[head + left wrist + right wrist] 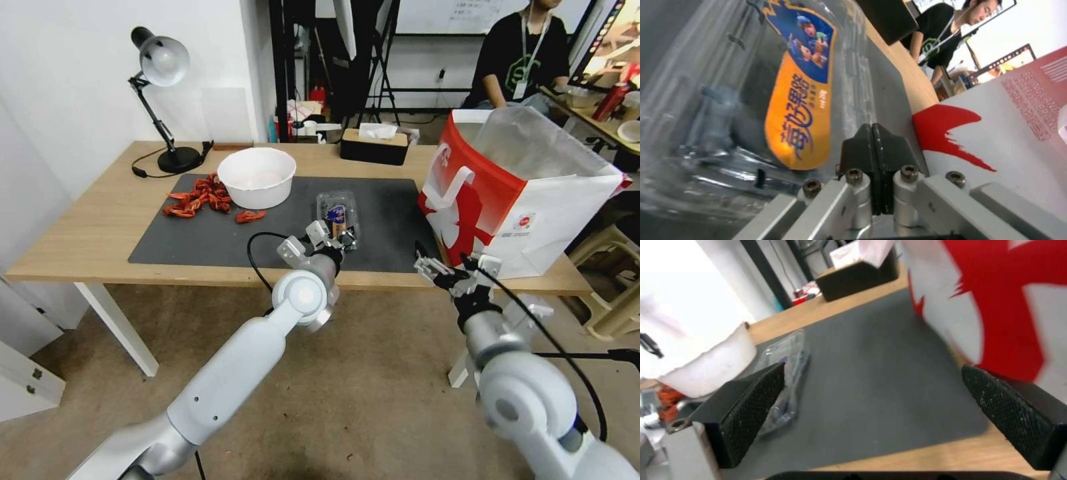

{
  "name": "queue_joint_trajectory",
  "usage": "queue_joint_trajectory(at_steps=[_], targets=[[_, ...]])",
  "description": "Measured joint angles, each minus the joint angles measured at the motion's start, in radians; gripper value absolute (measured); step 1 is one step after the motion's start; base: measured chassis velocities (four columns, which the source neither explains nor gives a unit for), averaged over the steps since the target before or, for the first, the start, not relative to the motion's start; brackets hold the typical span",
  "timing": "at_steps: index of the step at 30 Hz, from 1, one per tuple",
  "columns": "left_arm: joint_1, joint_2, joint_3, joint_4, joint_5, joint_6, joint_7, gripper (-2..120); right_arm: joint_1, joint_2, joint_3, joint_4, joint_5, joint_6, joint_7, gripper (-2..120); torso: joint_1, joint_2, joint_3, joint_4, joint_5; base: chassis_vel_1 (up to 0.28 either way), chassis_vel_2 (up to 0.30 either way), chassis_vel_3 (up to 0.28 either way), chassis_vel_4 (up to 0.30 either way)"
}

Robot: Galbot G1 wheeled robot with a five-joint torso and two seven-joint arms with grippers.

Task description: Close the takeout container lid, then place the container into the takeout bag.

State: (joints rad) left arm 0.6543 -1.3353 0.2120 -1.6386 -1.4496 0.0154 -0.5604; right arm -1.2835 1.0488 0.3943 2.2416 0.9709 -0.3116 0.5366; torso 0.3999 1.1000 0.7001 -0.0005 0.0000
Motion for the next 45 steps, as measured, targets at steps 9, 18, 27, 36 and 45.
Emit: queue_joint_trajectory(at_steps=[9,18,27,36,45], targets=[[-0.001,0.007,0.004,0.000,0.005,0.000,-0.001,0,0.202,-0.020,-0.073,-0.107,0.223,-0.026,0.043,100,0.000,0.000,0.000,0.0006,0.0000,0.000,0.000,0.000,0.000],[0.001,0.012,0.004,-0.001,0.014,0.000,-0.001,0,0.373,0.010,-0.186,-0.239,0.368,-0.046,0.076,100,0.000,0.000,0.000,0.0005,0.0000,0.000,0.000,0.000,0.000],[0.004,0.014,0.005,-0.001,0.021,-0.002,-0.001,0,0.529,0.059,-0.275,-0.390,0.419,-0.047,0.088,99,0.000,0.000,0.000,0.0006,-0.0001,0.000,0.000,0.000,0.000],[0.008,0.022,0.003,-0.001,0.023,-0.003,-0.001,0,0.593,0.096,-0.310,-0.490,0.421,-0.053,0.080,99,0.000,0.000,0.000,0.0004,-0.0002,0.000,0.000,0.000,0.000],[0.005,0.026,0.001,-0.001,0.023,-0.003,-0.001,0,0.625,0.141,-0.335,-0.563,0.409,-0.055,0.067,98,0.000,0.000,0.000,0.0005,0.0000,0.000,0.000,0.000,0.000]])
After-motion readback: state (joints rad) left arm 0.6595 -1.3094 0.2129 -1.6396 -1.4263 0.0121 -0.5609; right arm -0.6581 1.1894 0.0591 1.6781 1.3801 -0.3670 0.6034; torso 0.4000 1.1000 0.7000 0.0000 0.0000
